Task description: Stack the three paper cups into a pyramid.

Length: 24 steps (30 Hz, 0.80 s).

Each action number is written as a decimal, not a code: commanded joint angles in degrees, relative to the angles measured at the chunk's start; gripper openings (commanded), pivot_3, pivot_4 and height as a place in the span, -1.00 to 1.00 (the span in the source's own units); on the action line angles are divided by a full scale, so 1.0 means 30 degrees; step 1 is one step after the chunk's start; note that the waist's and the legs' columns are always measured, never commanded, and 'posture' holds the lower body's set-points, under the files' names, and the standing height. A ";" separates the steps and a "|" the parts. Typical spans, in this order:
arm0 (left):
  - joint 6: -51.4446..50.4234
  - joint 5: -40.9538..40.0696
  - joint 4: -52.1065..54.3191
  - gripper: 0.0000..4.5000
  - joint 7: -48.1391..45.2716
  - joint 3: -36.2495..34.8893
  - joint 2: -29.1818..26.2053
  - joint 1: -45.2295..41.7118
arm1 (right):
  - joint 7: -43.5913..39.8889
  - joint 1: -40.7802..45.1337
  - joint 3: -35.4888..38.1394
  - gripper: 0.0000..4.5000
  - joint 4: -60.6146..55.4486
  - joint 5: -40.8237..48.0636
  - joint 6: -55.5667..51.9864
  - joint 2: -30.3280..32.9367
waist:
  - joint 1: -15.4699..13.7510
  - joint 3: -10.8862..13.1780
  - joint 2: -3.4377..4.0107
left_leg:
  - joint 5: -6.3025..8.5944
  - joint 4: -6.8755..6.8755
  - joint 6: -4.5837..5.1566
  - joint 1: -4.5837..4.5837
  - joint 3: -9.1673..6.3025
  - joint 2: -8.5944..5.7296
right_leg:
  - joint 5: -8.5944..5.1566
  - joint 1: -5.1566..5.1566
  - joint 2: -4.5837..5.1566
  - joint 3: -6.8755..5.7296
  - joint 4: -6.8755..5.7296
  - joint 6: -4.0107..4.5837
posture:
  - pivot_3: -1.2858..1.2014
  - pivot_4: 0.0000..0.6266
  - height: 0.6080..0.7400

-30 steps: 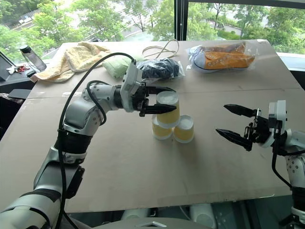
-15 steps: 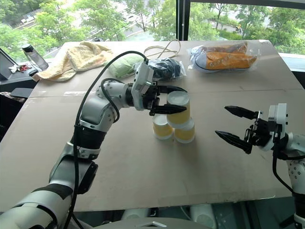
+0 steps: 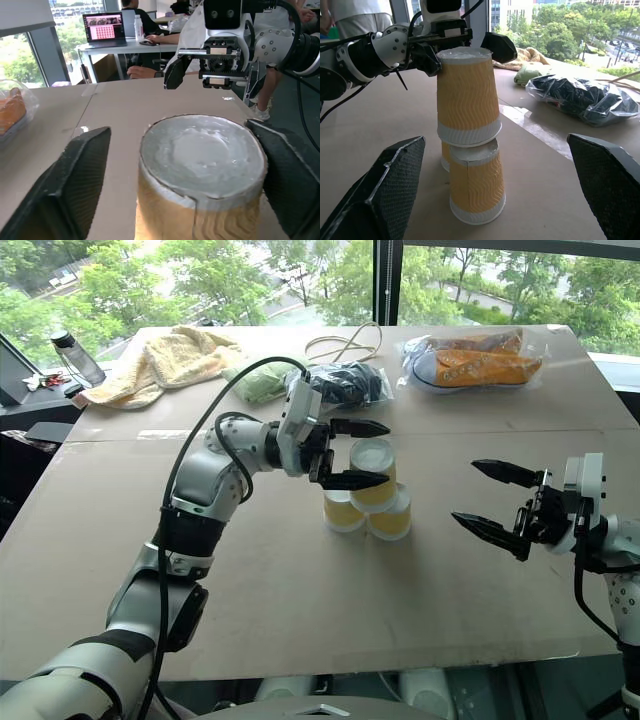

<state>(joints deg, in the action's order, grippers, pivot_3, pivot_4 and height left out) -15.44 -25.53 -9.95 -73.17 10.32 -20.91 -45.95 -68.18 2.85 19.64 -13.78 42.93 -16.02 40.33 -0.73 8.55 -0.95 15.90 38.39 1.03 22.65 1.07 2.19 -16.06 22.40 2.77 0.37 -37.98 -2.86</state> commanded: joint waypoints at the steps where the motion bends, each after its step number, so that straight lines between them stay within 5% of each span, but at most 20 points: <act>1: -0.0011 -0.0407 0.0663 0.99 -0.0029 -0.0629 -0.0104 0.0179 | -0.0141 0.0057 0.0514 1.00 -0.0758 0.0736 -0.0113 0.0232 | 0.0002 0.0000 0.0000 | 0.0000 0.0000 0.0000 0.0000 0.0001 0.0000 | 0.0000 0.0000 0.0000 0.0001 0.0000 0.0000 | 0.03 -0.52 1.00; 16: -0.3479 -0.5174 0.7662 0.99 0.3263 -0.5199 -0.1373 0.2424 | -0.0708 -0.0098 0.0370 1.00 -0.0174 0.1165 -0.0397 0.0144 | 0.0061 -0.0003 0.0005 | -0.0001 0.0000 -0.0003 -0.0008 -0.0005 0.0010 | 0.0000 -0.0001 0.0005 0.0008 -0.0006 0.0000 | 0.03 -0.52 1.00; 19: -0.5454 -0.5970 0.9268 0.99 0.5373 -0.6736 -0.2722 0.5165 | -0.0854 -0.0250 0.0146 1.00 0.0942 0.0675 0.0128 -0.0289 | 0.0153 -0.0005 0.0006 | -0.0003 -0.0003 -0.0006 -0.0010 -0.0005 0.0027 | 0.0000 -0.0001 0.0007 0.0012 -0.0007 0.0000 | 0.03 -0.52 1.00; 24: -0.3320 -0.2228 0.9889 0.99 0.7891 -0.7070 -0.3643 1.1213 | -0.0789 -0.0702 -0.0679 1.00 0.2803 -0.1789 0.2529 -0.1113 | 0.0146 -0.0009 0.0015 | 0.0001 -0.0019 0.0000 -0.0046 0.0019 0.0024 | 0.0000 -0.0009 0.0009 0.0043 -0.0008 0.0000 | 0.03 -0.52 1.00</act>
<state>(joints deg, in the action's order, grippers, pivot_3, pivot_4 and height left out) -28.55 -35.52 17.61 -52.41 -9.55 -31.96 -14.63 -70.23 1.24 17.88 -5.89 39.81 -11.74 37.11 -0.29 8.52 -0.90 15.91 38.34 1.04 22.53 1.14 2.25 -16.05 22.37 2.80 0.51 -37.99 -2.86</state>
